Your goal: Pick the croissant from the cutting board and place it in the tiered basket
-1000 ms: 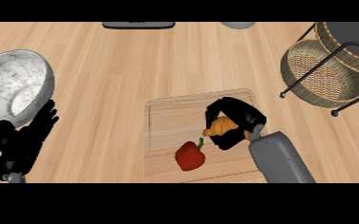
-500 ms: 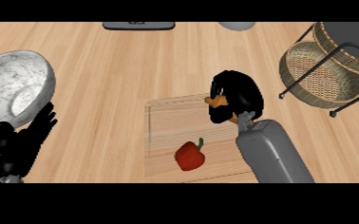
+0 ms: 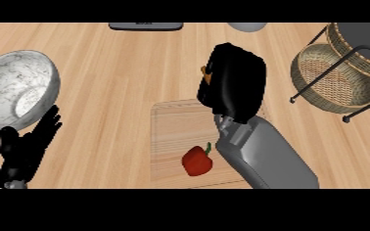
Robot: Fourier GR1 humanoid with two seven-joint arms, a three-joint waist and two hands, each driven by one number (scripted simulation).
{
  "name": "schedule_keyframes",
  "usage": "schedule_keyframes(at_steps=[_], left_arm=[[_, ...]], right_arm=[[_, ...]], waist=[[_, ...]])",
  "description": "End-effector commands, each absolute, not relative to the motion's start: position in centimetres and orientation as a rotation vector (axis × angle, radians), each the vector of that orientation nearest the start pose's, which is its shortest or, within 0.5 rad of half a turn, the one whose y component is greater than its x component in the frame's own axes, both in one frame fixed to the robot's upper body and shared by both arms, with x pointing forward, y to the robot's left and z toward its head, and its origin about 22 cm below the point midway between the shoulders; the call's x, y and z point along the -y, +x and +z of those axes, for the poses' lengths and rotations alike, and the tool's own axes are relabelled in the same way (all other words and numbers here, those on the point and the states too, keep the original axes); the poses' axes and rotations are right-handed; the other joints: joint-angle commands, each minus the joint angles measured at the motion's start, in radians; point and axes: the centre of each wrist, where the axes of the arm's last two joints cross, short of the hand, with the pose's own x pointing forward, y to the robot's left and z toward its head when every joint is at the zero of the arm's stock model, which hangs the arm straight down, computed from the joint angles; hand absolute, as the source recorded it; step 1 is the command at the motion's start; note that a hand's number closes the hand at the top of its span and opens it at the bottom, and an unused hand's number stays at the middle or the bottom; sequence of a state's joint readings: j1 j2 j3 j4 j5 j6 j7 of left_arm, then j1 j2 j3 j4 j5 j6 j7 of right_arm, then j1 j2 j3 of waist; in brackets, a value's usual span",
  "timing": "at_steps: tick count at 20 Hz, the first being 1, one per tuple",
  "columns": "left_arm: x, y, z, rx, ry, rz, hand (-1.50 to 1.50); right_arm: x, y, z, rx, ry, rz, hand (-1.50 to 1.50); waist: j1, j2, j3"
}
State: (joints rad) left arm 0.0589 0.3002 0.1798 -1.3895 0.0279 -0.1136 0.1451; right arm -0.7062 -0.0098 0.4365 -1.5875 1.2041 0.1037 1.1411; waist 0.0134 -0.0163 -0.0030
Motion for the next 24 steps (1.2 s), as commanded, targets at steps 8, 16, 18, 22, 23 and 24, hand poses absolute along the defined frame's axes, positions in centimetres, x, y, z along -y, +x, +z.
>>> schedule_keyframes(at_steps=[8, 16, 18, 22, 23, 24], left_arm=[[-35.4, 21.1, -2.0, 1.188, 0.257, -0.060, 0.00], [-36.2, 22.3, -1.1, 1.198, 0.271, -0.070, 0.00], [-36.1, 21.1, -2.6, 1.196, 0.275, -0.058, 0.00], [-35.4, 24.4, -1.9, 1.204, 0.281, -0.060, 0.00], [-36.4, 22.3, -2.0, 1.187, 0.268, -0.078, 0.00], [-36.4, 22.7, -1.9, 1.206, 0.265, -0.076, 0.00]], right_arm=[[5.6, 30.7, 25.4, 1.291, -1.351, 0.276, 1.50], [9.7, 35.2, 24.4, 1.302, -1.417, 0.257, 1.50], [13.3, 36.3, 24.5, 1.311, -1.445, 0.259, 1.50], [16.4, 39.5, 26.1, 1.391, -1.395, 0.165, 1.50], [15.9, 38.1, 25.5, 1.473, -1.288, 0.066, 1.50], [17.5, 39.6, 26.0, 1.471, -1.277, 0.050, 1.50]], waist=[[-0.007, 0.013, 0.003], [-0.005, 0.018, 0.003], [-0.007, 0.018, 0.003], [-0.004, 0.024, 0.003], [-0.001, 0.021, 0.004], [0.008, 0.026, 0.004]])
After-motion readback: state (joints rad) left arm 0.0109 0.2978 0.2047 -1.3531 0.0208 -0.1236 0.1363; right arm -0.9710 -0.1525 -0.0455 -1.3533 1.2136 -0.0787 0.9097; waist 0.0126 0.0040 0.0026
